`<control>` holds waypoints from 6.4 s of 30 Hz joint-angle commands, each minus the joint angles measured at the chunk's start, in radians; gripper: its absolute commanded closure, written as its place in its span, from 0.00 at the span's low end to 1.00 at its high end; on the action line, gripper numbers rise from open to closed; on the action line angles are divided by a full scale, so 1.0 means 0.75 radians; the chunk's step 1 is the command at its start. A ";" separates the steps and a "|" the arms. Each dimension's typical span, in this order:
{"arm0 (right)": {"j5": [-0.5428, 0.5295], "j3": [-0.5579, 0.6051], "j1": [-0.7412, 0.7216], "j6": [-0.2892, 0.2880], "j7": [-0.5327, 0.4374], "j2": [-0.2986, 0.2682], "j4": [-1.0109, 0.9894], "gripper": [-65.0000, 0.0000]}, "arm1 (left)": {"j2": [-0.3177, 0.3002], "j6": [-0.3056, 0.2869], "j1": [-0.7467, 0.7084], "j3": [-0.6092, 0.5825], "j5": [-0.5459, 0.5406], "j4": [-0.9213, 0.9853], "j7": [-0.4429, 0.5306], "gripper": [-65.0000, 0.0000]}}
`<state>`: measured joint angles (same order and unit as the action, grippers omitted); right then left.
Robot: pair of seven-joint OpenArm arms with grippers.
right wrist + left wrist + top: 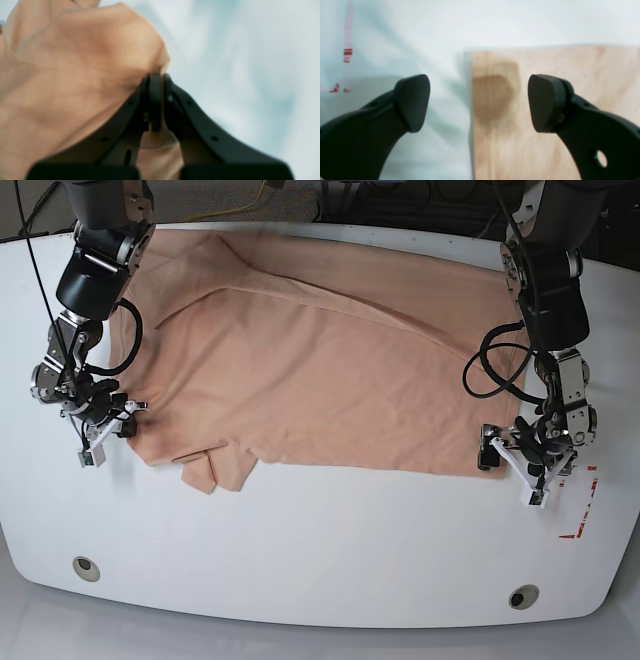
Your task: Layout the t-shirt on the table in an organized manner, then fold the t-shirt properly
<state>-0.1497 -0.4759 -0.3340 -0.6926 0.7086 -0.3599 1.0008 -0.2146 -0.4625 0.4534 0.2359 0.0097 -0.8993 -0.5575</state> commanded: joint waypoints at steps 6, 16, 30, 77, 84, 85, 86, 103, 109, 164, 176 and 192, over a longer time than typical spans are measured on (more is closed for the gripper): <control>-0.018 -0.003 -0.030 -0.007 -0.029 -0.028 0.029 0.99 | -0.016 0.010 0.043 -0.023 -0.014 0.091 0.073 0.09; -0.018 -0.005 -0.030 -0.007 -0.029 -0.028 0.029 0.99 | -0.014 0.002 0.043 -0.023 -0.014 0.097 0.071 0.27; -0.018 -0.005 -0.030 -0.007 -0.029 -0.028 0.029 0.99 | -0.012 0.002 0.043 -0.025 -0.014 0.091 0.073 0.72; -0.018 -0.011 0.211 -0.007 0.382 0.045 0.809 0.99 | -0.028 0.000 -0.360 -0.017 -0.022 -0.797 -0.039 0.96; -0.018 -0.011 0.305 -0.007 0.460 0.047 0.978 0.99 | -0.046 0.000 -0.471 -0.017 -0.022 -0.903 -0.039 0.96; -0.018 -0.011 0.322 -0.007 0.474 0.047 1.005 0.99 | -0.063 0.000 -0.489 -0.017 -0.022 -0.917 -0.039 0.96; -0.018 -0.011 0.330 -0.007 0.484 0.047 1.021 0.99 | -0.071 0.000 -0.501 -0.017 -0.022 -0.923 -0.041 0.96; -0.018 -0.009 0.545 -0.007 0.773 0.047 1.281 0.99 | -0.081 -0.262 -0.618 0.126 -0.022 -1.054 -0.334 0.97; -0.018 -0.009 0.628 -0.007 0.775 0.047 1.283 0.98 | -0.083 -0.280 -0.710 0.143 -0.018 -1.122 -0.383 0.97; -0.454 -0.107 0.326 -0.007 0.689 0.221 0.780 0.10 | -0.112 -0.057 -0.708 0.139 -0.024 -1.230 -0.375 0.20; -0.456 0.157 0.340 -0.007 0.699 0.231 0.847 0.10 | -0.112 -0.057 -0.710 0.139 -0.024 -1.230 -0.375 0.20; -0.456 0.212 0.356 -0.007 0.689 0.250 0.847 0.57 | -0.112 -0.057 -0.710 0.139 -0.024 -1.230 -0.375 0.20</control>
<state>-0.4759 -0.3134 -0.0494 -0.6964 1.2411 -0.1635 1.6176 -0.2859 -0.5121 -0.0887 0.3355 -0.0048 -1.8019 -0.8524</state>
